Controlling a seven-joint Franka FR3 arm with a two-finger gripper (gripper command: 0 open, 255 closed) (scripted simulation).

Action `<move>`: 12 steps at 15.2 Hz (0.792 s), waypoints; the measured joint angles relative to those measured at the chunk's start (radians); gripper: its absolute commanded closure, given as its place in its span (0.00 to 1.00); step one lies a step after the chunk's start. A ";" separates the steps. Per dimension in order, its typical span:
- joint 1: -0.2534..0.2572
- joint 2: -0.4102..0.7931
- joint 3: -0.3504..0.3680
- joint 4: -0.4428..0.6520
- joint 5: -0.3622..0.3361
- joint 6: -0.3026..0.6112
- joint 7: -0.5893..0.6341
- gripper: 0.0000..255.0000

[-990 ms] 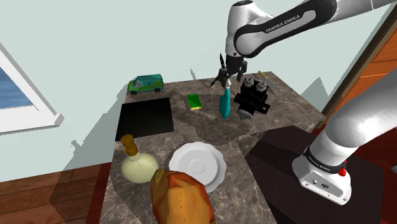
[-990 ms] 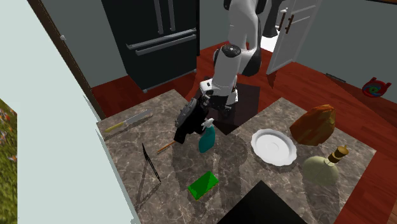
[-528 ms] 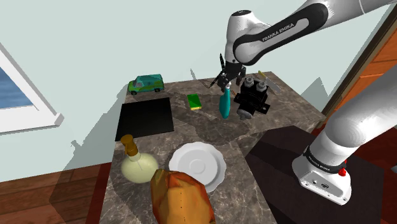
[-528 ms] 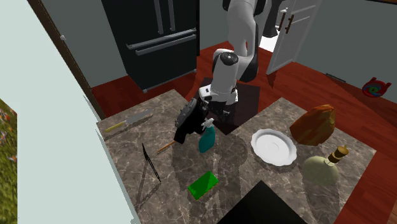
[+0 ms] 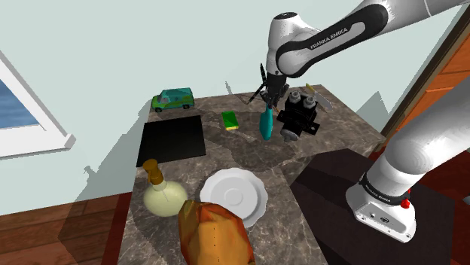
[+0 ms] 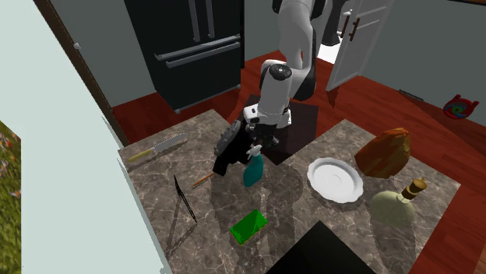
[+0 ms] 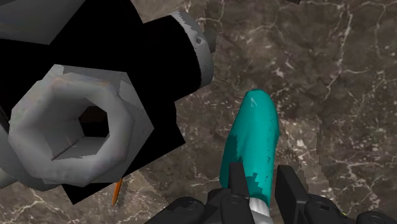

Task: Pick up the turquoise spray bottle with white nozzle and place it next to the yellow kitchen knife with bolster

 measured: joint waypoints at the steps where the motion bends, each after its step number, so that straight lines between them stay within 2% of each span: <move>1: 0.000 0.000 0.000 0.000 0.000 0.000 0.000 1.00; 7: 0.000 0.000 0.000 0.000 0.000 0.000 0.000 1.00; 12: 0.003 -0.026 -0.002 0.030 0.010 -0.055 -0.010 1.00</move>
